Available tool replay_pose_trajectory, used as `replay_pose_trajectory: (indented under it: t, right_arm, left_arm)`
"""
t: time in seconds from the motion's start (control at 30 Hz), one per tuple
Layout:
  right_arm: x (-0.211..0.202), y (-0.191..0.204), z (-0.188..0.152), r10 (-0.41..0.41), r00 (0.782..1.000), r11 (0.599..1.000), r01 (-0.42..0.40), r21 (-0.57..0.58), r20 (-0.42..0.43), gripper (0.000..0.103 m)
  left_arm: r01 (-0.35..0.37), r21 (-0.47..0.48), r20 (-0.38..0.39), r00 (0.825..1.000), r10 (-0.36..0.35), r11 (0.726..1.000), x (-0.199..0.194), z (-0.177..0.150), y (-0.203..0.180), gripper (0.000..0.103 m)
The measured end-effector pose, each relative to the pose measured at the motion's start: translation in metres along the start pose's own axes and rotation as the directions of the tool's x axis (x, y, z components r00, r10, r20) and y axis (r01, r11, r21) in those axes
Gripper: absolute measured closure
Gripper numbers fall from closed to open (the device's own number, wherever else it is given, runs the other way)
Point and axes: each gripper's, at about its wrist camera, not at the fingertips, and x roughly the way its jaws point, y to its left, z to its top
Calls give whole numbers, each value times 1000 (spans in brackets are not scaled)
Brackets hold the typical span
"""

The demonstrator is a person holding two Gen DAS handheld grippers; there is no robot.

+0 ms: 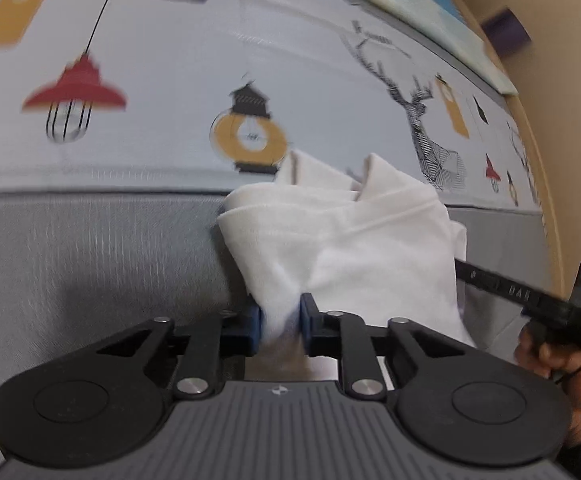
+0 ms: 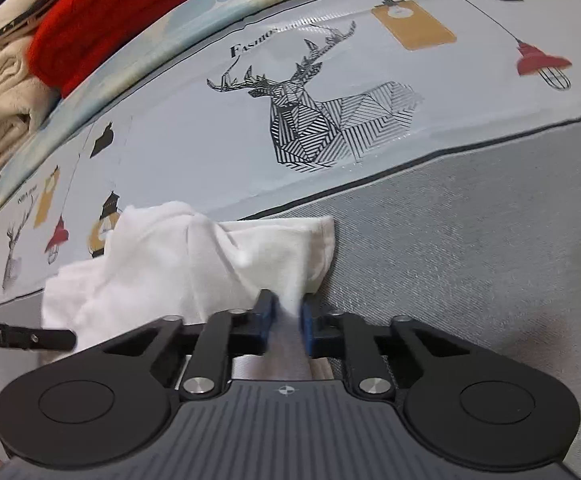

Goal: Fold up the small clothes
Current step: 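Pinch and press the new fold with both tools, then open them, then lift both open tools away from the folded shirt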

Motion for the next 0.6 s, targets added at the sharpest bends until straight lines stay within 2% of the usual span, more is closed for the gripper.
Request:
replay_pose_trajectory:
  t: [0.1, 0.23, 0.33, 0.4, 0.43, 0.5, 0.6]
  right_arm:
    - [-1, 7, 4, 22, 1000, 1000, -22, -2, 15, 93]
    - [-8, 22, 9, 117, 991, 993, -118, 15, 64, 93]
    - [-12, 41, 10, 151, 982, 988, -152, -2, 110, 91]
    - [-14, 52, 11, 106, 983, 994, -107, 0, 150, 88]
    - [-16, 55, 11, 79, 982, 997, -82, 9, 170, 80]
    - [-21, 55, 12, 48, 980, 998, -54, 26, 194, 72]
    - [-31, 62, 11, 60, 973, 998, -54, -32, 223, 72]
  left_arm:
    - [-38, 6, 68, 997, 37, 999, -18, 5, 3, 85]
    - [-72, -39, 182, 980, 78, 997, -52, 12, 21, 86]
    - [-118, -75, 253, 958, 134, 990, -72, 12, 35, 83]
    - [-150, -107, 307, 935, 176, 983, -88, 9, 42, 82]
    - [-141, -103, 327, 930, 167, 985, -95, 6, 44, 82]
    - [-98, -77, 338, 934, 119, 992, -105, 3, 44, 82]
    - [-30, 31, 289, 957, 20, 999, -105, -7, 30, 82]
